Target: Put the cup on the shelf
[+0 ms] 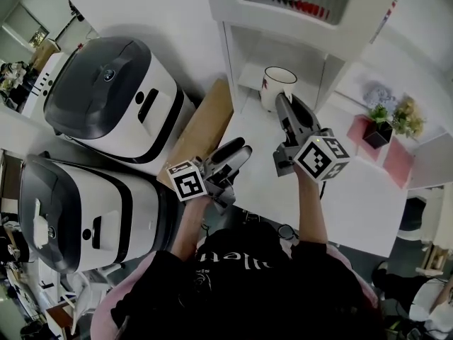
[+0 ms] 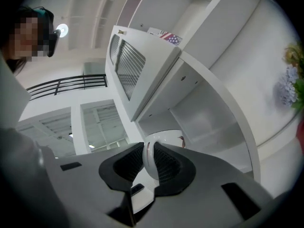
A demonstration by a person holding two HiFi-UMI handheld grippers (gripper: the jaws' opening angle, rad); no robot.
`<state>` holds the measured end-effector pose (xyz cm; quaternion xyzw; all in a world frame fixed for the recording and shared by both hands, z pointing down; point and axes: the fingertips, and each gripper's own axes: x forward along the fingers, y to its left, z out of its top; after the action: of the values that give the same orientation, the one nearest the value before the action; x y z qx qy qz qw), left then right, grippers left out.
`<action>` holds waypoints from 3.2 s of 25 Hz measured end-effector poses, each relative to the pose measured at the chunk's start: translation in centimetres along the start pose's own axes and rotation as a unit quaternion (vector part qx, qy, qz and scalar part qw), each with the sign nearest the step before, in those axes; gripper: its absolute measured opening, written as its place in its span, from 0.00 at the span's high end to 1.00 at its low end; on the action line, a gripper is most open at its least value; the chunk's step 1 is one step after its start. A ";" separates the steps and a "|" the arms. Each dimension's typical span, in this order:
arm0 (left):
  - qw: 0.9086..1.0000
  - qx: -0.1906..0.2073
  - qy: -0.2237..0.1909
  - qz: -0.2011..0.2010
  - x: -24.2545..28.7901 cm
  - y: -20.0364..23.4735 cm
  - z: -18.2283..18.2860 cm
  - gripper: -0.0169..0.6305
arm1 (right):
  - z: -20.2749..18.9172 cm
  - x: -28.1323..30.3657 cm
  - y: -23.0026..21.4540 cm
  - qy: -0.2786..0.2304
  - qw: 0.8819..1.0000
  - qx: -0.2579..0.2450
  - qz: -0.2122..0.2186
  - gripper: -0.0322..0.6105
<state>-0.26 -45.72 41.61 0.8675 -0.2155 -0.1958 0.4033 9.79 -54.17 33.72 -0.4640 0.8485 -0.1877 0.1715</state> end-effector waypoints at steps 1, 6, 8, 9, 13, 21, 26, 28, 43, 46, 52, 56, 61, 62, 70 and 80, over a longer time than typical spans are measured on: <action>1.000 0.000 0.001 0.000 0.0 0.0 -0.1 0.55 | 0.1 0.7 -0.8 0.002 1.000 -0.005 -0.006 0.81; 1.000 0.000 0.003 -0.003 -0.2 -0.3 -0.3 0.55 | -0.5 3.2 -4.4 0.016 0.999 -0.020 -0.035 0.81; 1.000 0.003 0.007 -0.004 -0.1 -0.5 -0.5 0.55 | -0.8 3.6 -5.4 0.019 0.998 -0.025 -0.046 0.81; 1.000 0.005 0.009 -0.003 -0.1 -0.6 -0.5 0.55 | -0.9 3.8 -5.8 0.018 0.998 -0.029 -0.049 0.81; 1.000 0.008 0.013 -0.002 -0.4 -0.7 -0.6 0.56 | -1.3 4.3 -6.9 0.014 0.997 -0.049 -0.053 0.81; 1.000 0.008 0.016 0.000 -0.5 -0.7 -1.0 0.56 | -2.3 3.9 -6.8 0.012 0.995 -0.087 -0.041 0.81; 1.000 0.006 0.013 -0.008 -0.6 -1.1 -1.3 0.56 | -4.1 3.3 -6.1 0.038 0.990 -0.127 -0.044 0.81; 1.000 0.006 0.013 -0.007 -0.7 -1.0 -1.4 0.56 | -4.5 3.5 -6.0 0.051 0.989 -0.135 -0.043 0.81; 1.000 0.017 -0.010 0.001 -3.0 -1.8 -0.4 0.57 | -5.1 8.0 -9.6 0.147 0.972 -0.161 -0.087 0.82; 1.000 0.017 -0.013 0.001 -3.2 -1.9 -0.5 0.57 | -4.7 8.3 -10.0 0.155 0.972 -0.151 -0.089 0.82; 1.000 0.019 -0.008 -0.004 -3.5 -2.5 -1.1 0.57 | -5.1 8.3 -9.5 0.166 0.969 -0.166 -0.076 0.82; 1.000 0.021 -0.011 -0.006 -3.8 -3.0 -1.1 0.57 | -5.5 7.9 -9.2 0.172 0.965 -0.183 -0.074 0.79; 1.000 0.025 -0.013 -0.004 -4.2 -3.3 -1.0 0.57 | -6.0 6.6 -9.6 0.179 0.964 -0.175 -0.090 0.65; 1.000 0.025 -0.012 -0.004 -4.3 -3.4 -1.1 0.57 | -5.9 6.3 -9.6 0.177 0.964 -0.176 -0.092 0.65; 0.999 0.033 -0.015 -0.015 -4.9 -4.8 -1.4 0.58 | -3.7 3.7 -5.9 0.143 0.970 -0.187 -0.063 0.65; 0.998 0.060 -0.017 -0.023 -7.2 -7.3 -2.0 0.61 | -3.9 -3.3 3.3 0.098 0.983 -0.155 -0.005 0.65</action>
<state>-3.60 -36.41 38.23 0.8913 -0.2135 -0.2068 0.3425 7.25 -49.11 35.88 -0.4688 0.8776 -0.0990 0.0128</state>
